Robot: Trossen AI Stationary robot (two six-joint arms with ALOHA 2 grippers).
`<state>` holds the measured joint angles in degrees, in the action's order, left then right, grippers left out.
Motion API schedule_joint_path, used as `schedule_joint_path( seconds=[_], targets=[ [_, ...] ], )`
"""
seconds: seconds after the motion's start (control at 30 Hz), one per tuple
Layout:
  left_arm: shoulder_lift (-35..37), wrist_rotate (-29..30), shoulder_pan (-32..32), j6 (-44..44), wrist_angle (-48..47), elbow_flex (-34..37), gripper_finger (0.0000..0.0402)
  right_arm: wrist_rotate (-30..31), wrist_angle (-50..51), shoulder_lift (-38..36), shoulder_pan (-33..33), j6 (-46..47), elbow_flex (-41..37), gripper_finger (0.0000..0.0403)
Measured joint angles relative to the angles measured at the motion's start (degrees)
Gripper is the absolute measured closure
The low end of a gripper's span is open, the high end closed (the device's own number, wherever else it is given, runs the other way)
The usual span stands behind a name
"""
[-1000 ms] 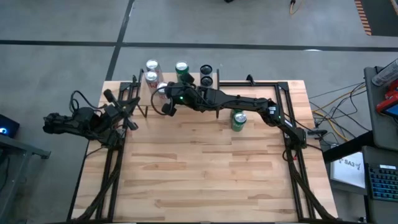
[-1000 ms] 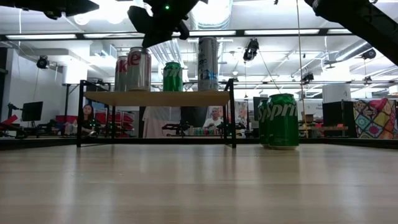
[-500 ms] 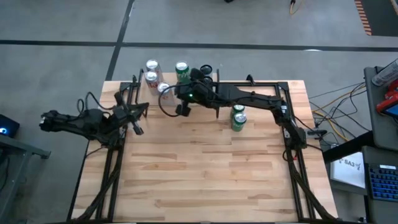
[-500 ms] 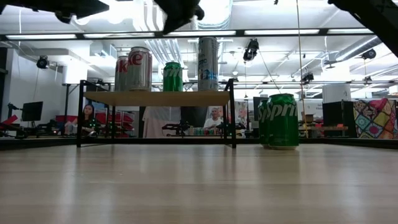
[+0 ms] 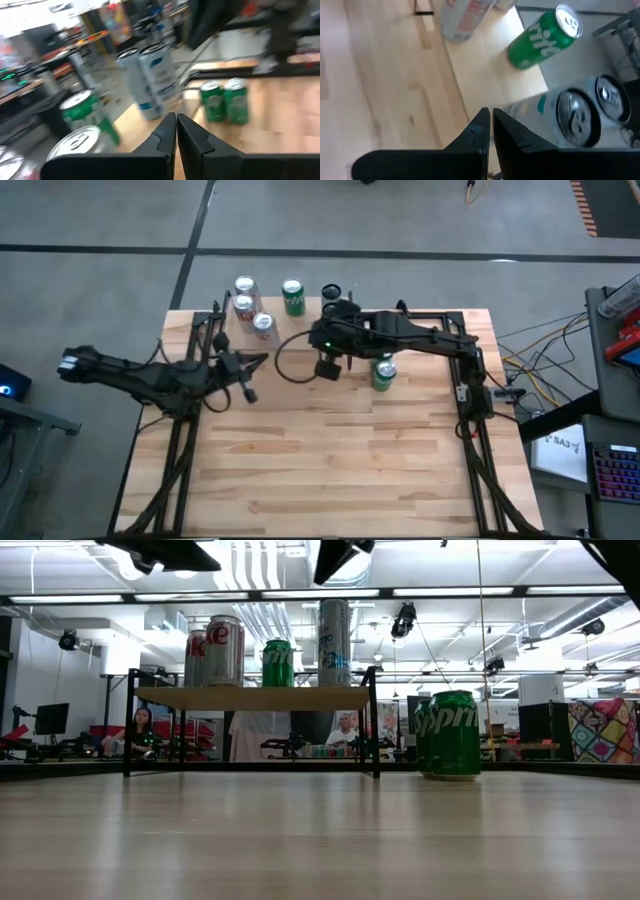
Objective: Place canned beverage on shelf
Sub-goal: Put the red-silver soda can aligned with the other red-silver soda cans on the shelf
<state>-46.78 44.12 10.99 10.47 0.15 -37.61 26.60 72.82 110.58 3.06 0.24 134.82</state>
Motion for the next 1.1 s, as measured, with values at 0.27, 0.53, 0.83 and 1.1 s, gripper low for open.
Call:
schedule_joint_path(
  seconds=[0.27, 0.53, 0.83, 1.1],
  targets=[
    [-8.38, 10.72, -0.18, -5.15, 2.28, 0.15, 0.0402, -0.08, 3.47, -4.41, -3.68, 2.53, -0.49, 0.0390],
    [-12.48, 10.77, -0.23, -6.36, 16.50, 7.48, 0.0402, -0.05, 1.19, -9.00, -6.33, 2.85, -5.09, 0.0390],
    [-12.55, 9.33, -0.23, -1.91, 26.66, 12.96, 0.0402, -0.05, -12.18, -19.48, -6.83, 2.90, -23.39, 0.0390],
    [-13.57, 9.46, -0.76, -0.91, 34.29, 16.10, 0.0402, -0.02, -29.99, -29.16, -6.81, 1.00, -42.18, 0.0390]
  ],
)
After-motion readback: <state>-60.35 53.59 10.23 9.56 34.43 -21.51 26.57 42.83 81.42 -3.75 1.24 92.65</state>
